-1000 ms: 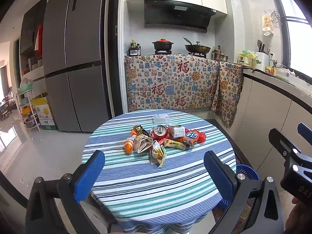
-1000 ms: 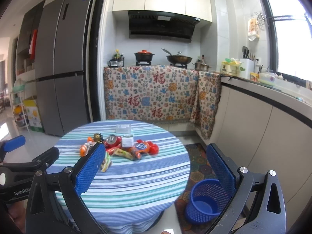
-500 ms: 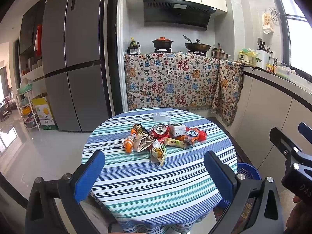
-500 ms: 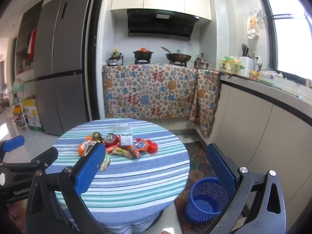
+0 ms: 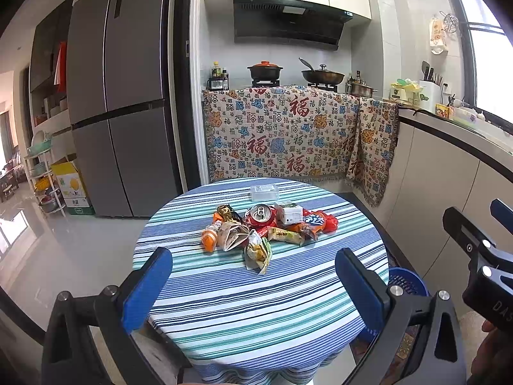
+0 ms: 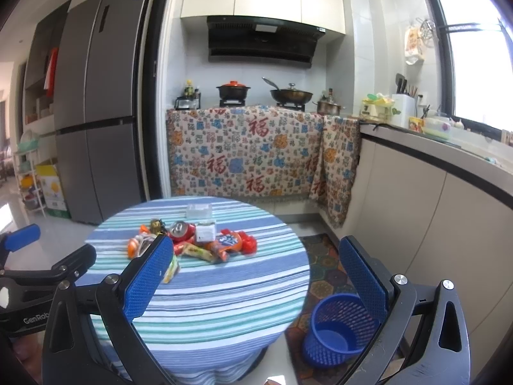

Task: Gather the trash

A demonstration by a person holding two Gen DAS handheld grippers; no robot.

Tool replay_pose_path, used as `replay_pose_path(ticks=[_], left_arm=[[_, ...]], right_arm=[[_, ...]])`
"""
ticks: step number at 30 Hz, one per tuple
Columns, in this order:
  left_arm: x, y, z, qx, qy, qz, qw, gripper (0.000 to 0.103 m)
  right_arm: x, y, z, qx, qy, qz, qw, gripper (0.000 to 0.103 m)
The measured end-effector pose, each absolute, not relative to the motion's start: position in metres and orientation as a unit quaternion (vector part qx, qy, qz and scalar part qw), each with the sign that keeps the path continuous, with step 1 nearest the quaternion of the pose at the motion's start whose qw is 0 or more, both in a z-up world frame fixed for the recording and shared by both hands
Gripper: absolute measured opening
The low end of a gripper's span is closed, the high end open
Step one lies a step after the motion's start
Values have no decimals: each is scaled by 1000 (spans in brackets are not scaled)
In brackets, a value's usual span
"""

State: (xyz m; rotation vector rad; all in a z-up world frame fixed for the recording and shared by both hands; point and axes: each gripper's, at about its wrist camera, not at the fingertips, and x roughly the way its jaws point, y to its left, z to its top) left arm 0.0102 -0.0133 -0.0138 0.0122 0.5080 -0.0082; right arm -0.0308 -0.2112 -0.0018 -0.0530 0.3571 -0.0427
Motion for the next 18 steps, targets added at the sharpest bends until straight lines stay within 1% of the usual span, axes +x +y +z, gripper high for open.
replay_pose_path(ticks=[18], left_arm=[[15,-16,-14,6,259,-6,966,103]], right_arm=[[-26,-212,-2,-24,184,-20,982,103]])
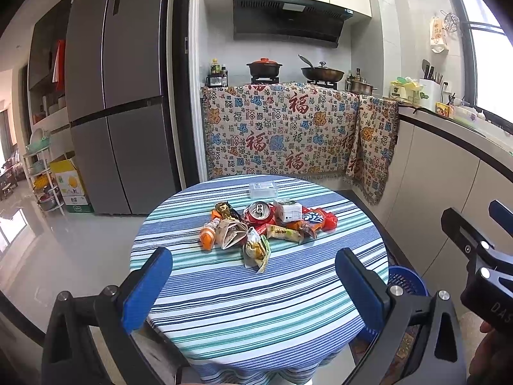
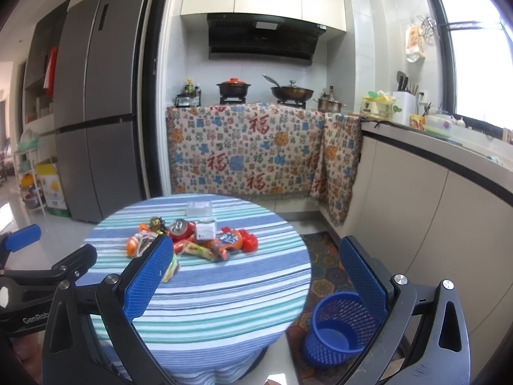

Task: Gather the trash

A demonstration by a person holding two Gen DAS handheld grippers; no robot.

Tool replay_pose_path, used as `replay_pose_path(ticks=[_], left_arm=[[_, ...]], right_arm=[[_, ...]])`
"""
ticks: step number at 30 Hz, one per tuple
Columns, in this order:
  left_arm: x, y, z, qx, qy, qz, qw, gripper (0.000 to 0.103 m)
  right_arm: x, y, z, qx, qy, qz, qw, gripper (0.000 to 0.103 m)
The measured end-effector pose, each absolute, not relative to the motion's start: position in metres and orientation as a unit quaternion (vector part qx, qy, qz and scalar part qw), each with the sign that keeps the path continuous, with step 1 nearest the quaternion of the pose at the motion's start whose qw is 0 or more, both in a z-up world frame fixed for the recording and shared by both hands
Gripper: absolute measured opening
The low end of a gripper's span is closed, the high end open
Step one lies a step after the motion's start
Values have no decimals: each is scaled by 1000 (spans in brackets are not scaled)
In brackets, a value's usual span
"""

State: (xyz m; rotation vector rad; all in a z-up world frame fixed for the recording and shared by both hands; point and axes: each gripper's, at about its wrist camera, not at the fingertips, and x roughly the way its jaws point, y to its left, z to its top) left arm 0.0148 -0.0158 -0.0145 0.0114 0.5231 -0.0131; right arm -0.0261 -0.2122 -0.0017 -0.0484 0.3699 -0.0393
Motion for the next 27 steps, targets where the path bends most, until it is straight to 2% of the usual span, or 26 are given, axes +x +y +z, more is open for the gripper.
replay_pose_path(ticks=[8,14,18,27], left_arm=[[24,-13,-26,4,274,-4,962,103],[48,-6,-54,6,300,15,954,103],[72,0,-87,2,336,24,942,103],[127,11,-164,-36,418,10,908,103]], right_arm=[[-18,-215,-9,-21,191,-21,981,103],[0,-222,-26,-13,204,-18,979,103],[26,-233,-55,8,225,-5,974,103],[100,-251,-155,9,339,-13,941,103]])
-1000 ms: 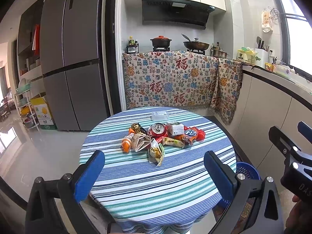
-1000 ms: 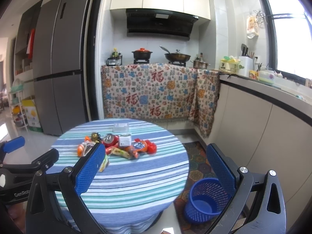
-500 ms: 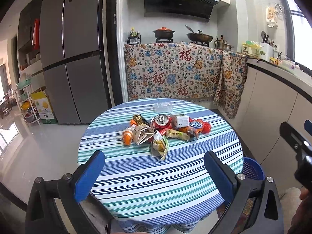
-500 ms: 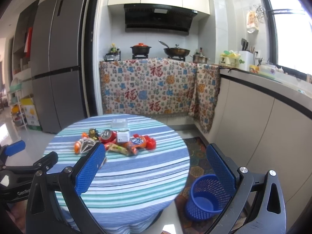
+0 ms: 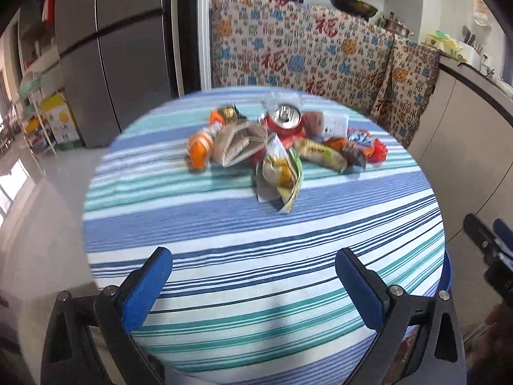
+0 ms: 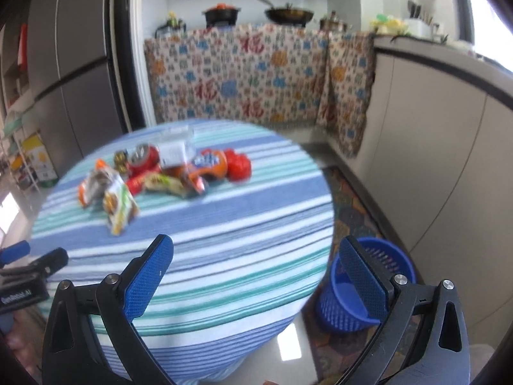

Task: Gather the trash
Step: 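Grasp the red plastic bag with the right gripper while the left gripper approaches the chip bag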

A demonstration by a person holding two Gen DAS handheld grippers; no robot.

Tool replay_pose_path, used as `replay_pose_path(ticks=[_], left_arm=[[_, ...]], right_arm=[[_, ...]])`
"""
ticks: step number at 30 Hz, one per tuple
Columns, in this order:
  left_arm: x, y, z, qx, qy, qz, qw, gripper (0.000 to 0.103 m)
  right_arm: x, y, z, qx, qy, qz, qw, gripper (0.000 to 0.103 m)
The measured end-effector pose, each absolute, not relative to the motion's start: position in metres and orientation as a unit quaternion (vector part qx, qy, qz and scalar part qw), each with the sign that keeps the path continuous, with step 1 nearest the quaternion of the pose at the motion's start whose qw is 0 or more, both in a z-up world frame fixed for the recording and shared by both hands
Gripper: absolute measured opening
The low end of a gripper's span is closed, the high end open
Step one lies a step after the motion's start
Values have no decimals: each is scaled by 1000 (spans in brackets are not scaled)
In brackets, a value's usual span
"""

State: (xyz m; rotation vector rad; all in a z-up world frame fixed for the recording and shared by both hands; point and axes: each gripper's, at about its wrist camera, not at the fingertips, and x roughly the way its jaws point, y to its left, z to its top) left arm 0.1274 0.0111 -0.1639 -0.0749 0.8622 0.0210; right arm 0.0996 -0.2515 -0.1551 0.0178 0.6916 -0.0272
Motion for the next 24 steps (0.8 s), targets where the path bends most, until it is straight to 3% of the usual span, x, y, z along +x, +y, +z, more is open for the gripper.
replay_pose_path(ticks=[10,24], left_arm=[[200,-2,-209,-10,456,10,890,103],[243,6,-227,-4,460,19,888,103]], right_arm=[[198,-265,-241,11,467,43,883,103],[250,-256,-247,-48,451,96,886,103]])
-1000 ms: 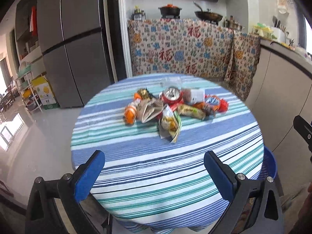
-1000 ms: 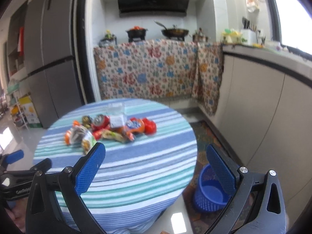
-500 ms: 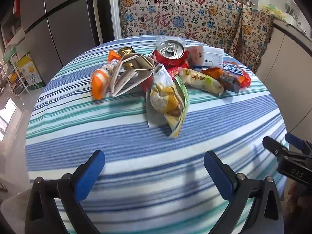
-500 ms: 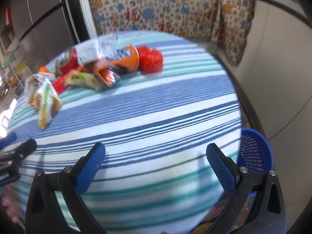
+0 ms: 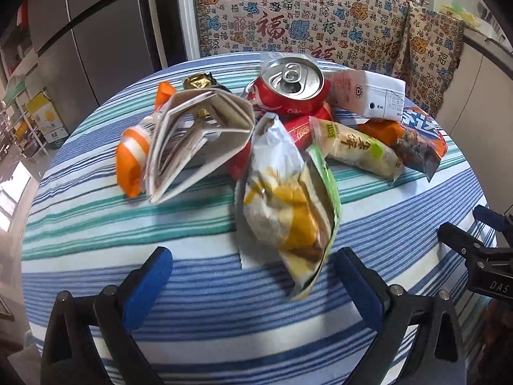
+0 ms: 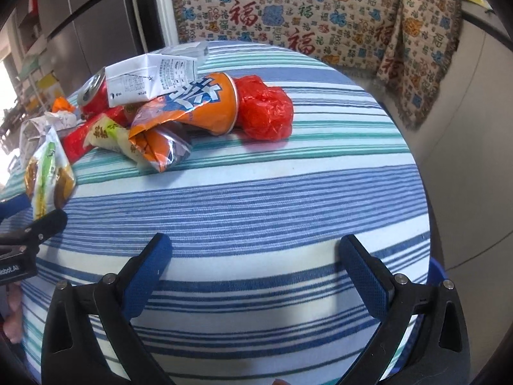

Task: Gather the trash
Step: 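Grasp the red plastic bag with the right gripper while the left gripper approaches the chip bag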

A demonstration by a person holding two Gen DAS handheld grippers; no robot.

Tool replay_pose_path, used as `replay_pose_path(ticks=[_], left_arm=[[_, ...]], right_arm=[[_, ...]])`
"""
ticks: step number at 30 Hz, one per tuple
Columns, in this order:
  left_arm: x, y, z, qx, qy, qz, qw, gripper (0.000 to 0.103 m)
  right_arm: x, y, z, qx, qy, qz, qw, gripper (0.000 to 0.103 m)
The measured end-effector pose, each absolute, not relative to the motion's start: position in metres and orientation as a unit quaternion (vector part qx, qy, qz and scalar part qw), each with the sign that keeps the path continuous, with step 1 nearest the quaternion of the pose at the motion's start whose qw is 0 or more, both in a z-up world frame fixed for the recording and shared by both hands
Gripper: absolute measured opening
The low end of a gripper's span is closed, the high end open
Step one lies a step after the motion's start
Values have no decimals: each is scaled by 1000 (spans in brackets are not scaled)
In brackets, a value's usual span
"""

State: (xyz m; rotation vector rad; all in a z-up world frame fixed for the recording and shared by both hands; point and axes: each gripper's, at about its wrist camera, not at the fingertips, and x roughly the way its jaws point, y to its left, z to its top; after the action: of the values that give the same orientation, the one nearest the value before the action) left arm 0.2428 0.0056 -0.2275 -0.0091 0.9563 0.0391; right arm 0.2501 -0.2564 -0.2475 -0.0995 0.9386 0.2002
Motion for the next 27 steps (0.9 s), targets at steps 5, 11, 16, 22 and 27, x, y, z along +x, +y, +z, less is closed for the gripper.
replay_pose_path(ticks=[5,11,16,22,27], left_arm=[[243,1,-227,-13,458,43,888,103],[251,-2,-227,-9,458,29,888,103],[256,-3,-226,-9,459,28,888,103],[255,-3,-226,-9,459,28,888,103],[254,-2,-225,-14,457,21,889,103]], right_arm=[[269,-261,-248,-60,450,118,883,103],[307,-285,-248,-65,449,124,883,103],[316,-274,-240,-85,421,170,887,76],[320,-255,-232,-119,379,193,897,30],[317,-275,-231,-43,406,152,900,16]])
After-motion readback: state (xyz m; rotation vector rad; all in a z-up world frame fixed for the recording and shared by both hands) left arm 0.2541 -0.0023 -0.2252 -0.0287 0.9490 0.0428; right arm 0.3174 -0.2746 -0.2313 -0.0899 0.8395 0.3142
